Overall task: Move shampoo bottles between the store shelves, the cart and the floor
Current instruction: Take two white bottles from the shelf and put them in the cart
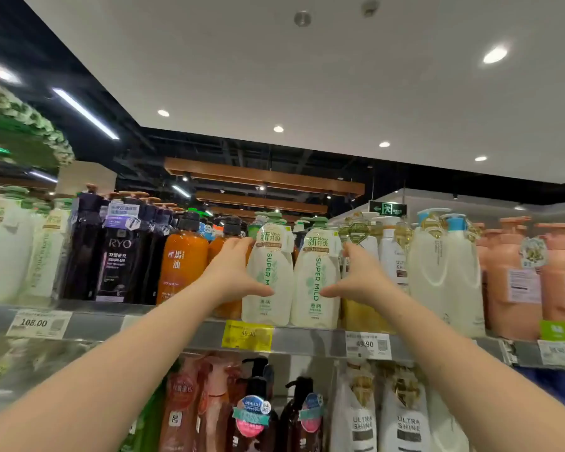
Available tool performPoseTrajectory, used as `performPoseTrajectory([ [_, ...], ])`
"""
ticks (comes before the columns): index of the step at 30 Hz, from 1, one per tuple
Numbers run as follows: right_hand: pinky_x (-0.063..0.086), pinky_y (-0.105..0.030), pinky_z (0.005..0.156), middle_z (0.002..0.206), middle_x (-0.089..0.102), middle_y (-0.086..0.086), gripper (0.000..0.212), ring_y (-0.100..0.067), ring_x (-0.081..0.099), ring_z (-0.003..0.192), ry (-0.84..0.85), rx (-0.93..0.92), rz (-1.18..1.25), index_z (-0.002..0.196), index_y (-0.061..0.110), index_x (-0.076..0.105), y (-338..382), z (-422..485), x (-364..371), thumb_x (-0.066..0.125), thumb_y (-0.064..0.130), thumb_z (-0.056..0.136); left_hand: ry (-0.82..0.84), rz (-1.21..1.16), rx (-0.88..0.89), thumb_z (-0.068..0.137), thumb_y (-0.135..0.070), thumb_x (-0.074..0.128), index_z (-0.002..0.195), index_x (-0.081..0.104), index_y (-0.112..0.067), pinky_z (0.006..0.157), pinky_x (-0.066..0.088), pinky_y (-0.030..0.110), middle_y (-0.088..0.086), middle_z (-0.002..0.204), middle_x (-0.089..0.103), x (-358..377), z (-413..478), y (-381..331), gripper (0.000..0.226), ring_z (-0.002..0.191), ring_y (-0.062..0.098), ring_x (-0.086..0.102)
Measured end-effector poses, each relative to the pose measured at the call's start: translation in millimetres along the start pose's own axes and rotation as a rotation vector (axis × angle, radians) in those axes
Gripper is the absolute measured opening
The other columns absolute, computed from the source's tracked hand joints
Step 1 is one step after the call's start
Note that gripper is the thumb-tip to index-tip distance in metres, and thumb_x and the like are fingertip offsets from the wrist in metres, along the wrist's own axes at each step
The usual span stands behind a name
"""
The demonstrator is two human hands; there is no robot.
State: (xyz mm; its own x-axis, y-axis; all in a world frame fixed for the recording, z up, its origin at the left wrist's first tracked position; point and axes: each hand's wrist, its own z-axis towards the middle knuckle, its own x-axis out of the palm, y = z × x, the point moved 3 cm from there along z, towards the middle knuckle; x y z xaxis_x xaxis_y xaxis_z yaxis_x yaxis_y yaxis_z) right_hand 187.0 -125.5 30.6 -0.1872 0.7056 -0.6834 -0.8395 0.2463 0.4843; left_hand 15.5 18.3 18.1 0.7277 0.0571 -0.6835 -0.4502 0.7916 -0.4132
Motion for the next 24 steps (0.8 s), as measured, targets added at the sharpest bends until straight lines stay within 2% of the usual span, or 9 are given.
performPoseTrajectory([
  [2, 0.053, -0.041, 0.090, 0.135, 0.048, -0.002, 0.098, -0.024, 0.051, 0.119, 0.032, -0.017, 0.046, 0.139, 0.018, 0.032, -3.9, 16.4, 5.9, 0.088, 0.021, 0.059, 0.019, -0.035, -0.020, 0.057, -0.041, 0.087, 0.149, 0.021, -0.020, 0.109, 0.037, 0.046, 0.002, 0.151, 0.029, 6.8, 14.3, -5.0, 0.115, 0.136, 0.023, 0.033],
  [5, 0.055, -0.049, 0.085, 0.138, 0.048, -0.004, 0.118, -0.027, 0.052, 0.122, 0.102, -0.026, 0.102, 0.144, 0.023, 0.022, -16.3, 41.8, 22.1, 0.091, 0.027, 0.049, 0.083, -0.152, -0.083, 0.054, -0.030, 0.091, 0.139, 0.034, -0.022, 0.098, 0.049, 0.045, -0.001, 0.134, 0.047, 15.4, 31.7, -4.4, 0.102, 0.118, 0.021, 0.050],
  [7, 0.057, -0.045, 0.082, 0.135, 0.052, -0.004, 0.119, -0.025, 0.055, 0.117, 0.089, -0.060, 0.145, 0.145, 0.023, 0.021, -24.0, 51.1, 28.6, 0.091, 0.027, 0.049, 0.092, -0.204, -0.085, 0.057, -0.020, 0.090, 0.134, 0.039, -0.025, 0.089, 0.053, 0.037, -0.004, 0.125, 0.055, 18.0, 36.3, -4.6, 0.092, 0.107, 0.017, 0.057],
  [10, 0.056, -0.034, 0.080, 0.129, 0.056, 0.001, 0.102, -0.017, 0.057, 0.109, 0.033, -0.087, 0.224, 0.139, 0.022, 0.034, -29.9, 51.7, 25.6, 0.090, 0.022, 0.055, 0.051, -0.275, -0.094, 0.059, -0.016, 0.088, 0.134, 0.040, -0.027, 0.077, 0.054, 0.029, -0.007, 0.118, 0.059, 18.8, 35.4, -5.7, 0.090, 0.100, 0.014, 0.059],
  [11, 0.054, -0.035, 0.083, 0.130, 0.056, 0.002, 0.099, -0.018, 0.057, 0.112, 0.019, -0.093, 0.241, 0.138, 0.023, 0.036, -32.6, 52.5, 25.4, 0.090, 0.022, 0.055, 0.025, -0.280, -0.093, 0.058, -0.018, 0.089, 0.134, 0.039, -0.029, 0.079, 0.055, 0.032, -0.007, 0.118, 0.060, 19.5, 34.8, -4.0, 0.091, 0.101, 0.014, 0.060],
  [14, 0.049, -0.042, 0.095, 0.136, 0.052, 0.001, 0.111, -0.022, 0.052, 0.122, -0.033, -0.100, 0.251, 0.143, 0.022, 0.030, -33.4, 45.1, 22.0, 0.092, 0.026, 0.051, -0.064, -0.272, -0.067, 0.052, -0.024, 0.092, 0.128, 0.042, -0.033, 0.084, 0.057, 0.040, -0.011, 0.119, 0.060, 21.0, 28.0, 0.0, 0.092, 0.105, 0.014, 0.061],
  [18, 0.044, -0.040, 0.098, 0.137, 0.047, 0.000, 0.118, -0.023, 0.047, 0.125, -0.094, -0.130, 0.294, 0.147, 0.022, 0.024, -35.9, 36.1, 20.0, 0.092, 0.025, 0.051, -0.205, -0.268, -0.002, 0.046, -0.027, 0.094, 0.131, 0.042, -0.032, 0.087, 0.054, 0.036, -0.014, 0.124, 0.053, 18.4, 13.0, -0.2, 0.100, 0.110, 0.011, 0.055],
  [21, 0.049, -0.042, 0.095, 0.130, 0.046, 0.002, 0.103, -0.022, 0.048, 0.121, -0.119, -0.160, 0.254, 0.137, 0.023, 0.041, -37.9, 33.8, 21.1, 0.092, 0.033, 0.049, -0.257, -0.339, 0.013, 0.044, -0.021, 0.095, 0.128, 0.043, -0.030, 0.093, 0.051, 0.040, -0.011, 0.125, 0.048, 19.8, 5.6, 0.3, 0.099, 0.116, 0.013, 0.050],
  [24, 0.051, -0.038, 0.089, 0.122, 0.045, 0.003, 0.093, -0.018, 0.048, 0.113, -0.142, -0.162, 0.266, 0.131, 0.023, 0.047, -41.9, 30.9, 19.7, 0.091, 0.033, 0.050, -0.280, -0.352, -0.012, 0.039, -0.024, 0.096, 0.107, 0.045, -0.038, 0.096, 0.049, 0.045, -0.006, 0.118, 0.045, 18.9, 1.5, 2.4, 0.086, 0.115, 0.018, 0.048],
])
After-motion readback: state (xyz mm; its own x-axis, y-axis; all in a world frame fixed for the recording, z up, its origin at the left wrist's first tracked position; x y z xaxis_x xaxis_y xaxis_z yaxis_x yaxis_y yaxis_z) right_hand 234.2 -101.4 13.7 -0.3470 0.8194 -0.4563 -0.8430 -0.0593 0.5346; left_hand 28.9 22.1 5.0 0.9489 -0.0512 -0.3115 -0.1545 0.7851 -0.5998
